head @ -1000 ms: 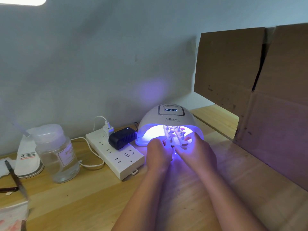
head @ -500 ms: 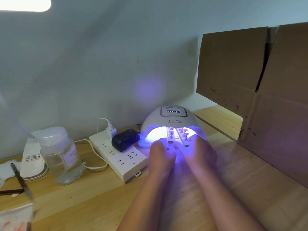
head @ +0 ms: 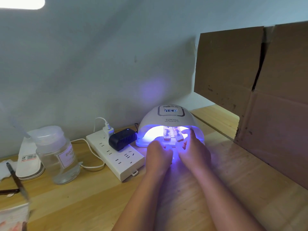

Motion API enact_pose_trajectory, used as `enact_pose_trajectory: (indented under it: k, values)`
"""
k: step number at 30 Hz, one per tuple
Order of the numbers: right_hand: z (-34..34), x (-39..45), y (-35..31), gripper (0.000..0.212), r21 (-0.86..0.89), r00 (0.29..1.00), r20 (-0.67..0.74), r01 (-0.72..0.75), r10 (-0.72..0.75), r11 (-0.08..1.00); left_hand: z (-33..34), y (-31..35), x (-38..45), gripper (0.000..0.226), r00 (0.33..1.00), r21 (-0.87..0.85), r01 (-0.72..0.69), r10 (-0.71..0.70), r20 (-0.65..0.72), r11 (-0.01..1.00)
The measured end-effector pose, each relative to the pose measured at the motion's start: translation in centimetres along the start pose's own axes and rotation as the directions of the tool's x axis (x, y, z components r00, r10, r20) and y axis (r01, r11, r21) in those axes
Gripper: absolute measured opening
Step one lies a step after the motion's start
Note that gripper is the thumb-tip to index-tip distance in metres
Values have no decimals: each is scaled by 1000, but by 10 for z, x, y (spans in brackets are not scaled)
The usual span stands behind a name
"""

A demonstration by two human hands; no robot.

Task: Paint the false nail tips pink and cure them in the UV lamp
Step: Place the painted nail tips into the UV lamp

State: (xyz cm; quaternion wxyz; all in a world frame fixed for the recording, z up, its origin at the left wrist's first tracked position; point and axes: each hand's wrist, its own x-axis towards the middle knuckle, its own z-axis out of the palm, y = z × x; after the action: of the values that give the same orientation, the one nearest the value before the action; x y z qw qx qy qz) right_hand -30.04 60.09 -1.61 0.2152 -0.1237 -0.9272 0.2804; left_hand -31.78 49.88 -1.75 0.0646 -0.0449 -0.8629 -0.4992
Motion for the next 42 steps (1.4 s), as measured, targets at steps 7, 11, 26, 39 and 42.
enact_pose_trajectory:
  k: [7, 11, 26, 39, 42]
  values:
    - [-6, -7, -6, 15, 84, 1000, -15, -15, 16, 996, -6, 3, 0, 26, 995, -66, 50, -43, 95, 997]
    - [-17, -16, -18, 9, 164, 941, -325, 155, -95, 974, -7, 4, -3, 31, 995, -151, 41, -27, 92, 988]
    - [-43, 69, -45, 39, -142, 967, 122, 241, -225, 960, -10, 9, -8, 17, 999, -347, 12, 5, 48, 938]
    - [-27, 52, -42, 35, 32, 956, -145, 263, -256, 964, -13, 9, -16, 29, 996, -336, -91, 87, -26, 938]
    - [-21, 30, -43, 43, 201, 875, -401, 372, -271, 906, -15, 9, -19, 32, 993, -351, -122, 117, -35, 928]
